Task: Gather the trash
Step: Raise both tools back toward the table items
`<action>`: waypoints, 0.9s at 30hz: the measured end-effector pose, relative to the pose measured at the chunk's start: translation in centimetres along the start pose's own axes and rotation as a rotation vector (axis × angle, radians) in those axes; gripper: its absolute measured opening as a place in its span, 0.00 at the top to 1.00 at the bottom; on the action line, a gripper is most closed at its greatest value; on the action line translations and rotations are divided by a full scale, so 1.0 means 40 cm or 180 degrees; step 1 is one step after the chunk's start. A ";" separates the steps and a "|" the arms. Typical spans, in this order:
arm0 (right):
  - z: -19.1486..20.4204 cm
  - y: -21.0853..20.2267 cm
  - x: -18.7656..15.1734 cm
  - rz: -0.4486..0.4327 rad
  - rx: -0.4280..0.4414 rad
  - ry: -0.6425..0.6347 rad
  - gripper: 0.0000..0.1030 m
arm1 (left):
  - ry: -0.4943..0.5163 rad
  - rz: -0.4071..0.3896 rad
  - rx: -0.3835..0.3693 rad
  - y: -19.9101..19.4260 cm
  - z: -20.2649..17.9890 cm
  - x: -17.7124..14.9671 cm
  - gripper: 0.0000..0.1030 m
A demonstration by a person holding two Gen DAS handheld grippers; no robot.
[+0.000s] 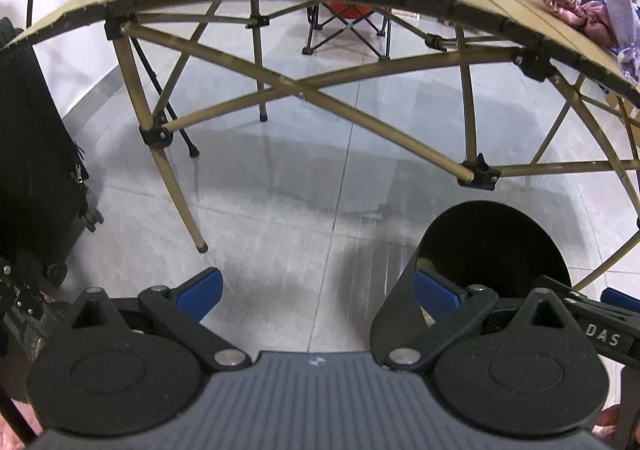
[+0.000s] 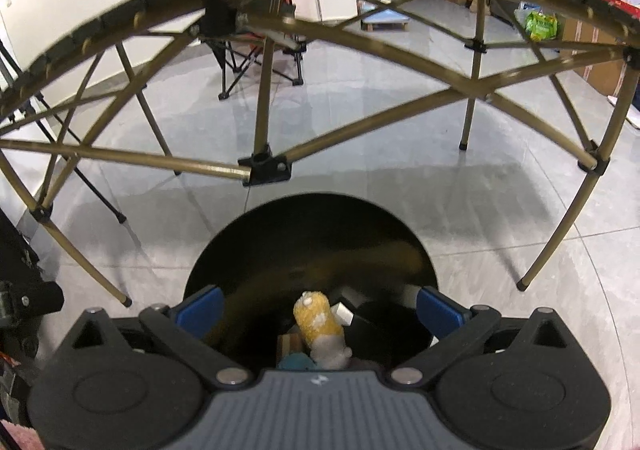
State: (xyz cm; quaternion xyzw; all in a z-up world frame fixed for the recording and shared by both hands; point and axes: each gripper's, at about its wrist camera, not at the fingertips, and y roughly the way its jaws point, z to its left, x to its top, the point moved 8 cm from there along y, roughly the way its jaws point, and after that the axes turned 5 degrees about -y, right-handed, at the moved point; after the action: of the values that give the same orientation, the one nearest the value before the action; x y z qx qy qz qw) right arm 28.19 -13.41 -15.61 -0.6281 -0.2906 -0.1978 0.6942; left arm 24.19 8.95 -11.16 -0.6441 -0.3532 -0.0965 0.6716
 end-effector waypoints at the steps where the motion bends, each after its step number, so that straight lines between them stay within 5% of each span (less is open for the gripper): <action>1: -0.002 -0.007 0.005 -0.0031 0.0000 0.0009 0.00 | -0.0001 -0.0017 -0.0005 -0.004 -0.002 0.003 0.00; 27: -0.028 -0.260 0.265 -0.1447 0.0005 -0.0373 0.00 | -0.0070 -0.0815 -0.0335 -0.196 -0.104 0.194 0.00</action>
State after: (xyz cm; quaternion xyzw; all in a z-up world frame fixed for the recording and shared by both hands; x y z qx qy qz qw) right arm 29.70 -14.92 -0.86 -0.5563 -0.4645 -0.3121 0.6143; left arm 26.75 6.39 0.05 -0.6292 -0.4343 -0.1927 0.6152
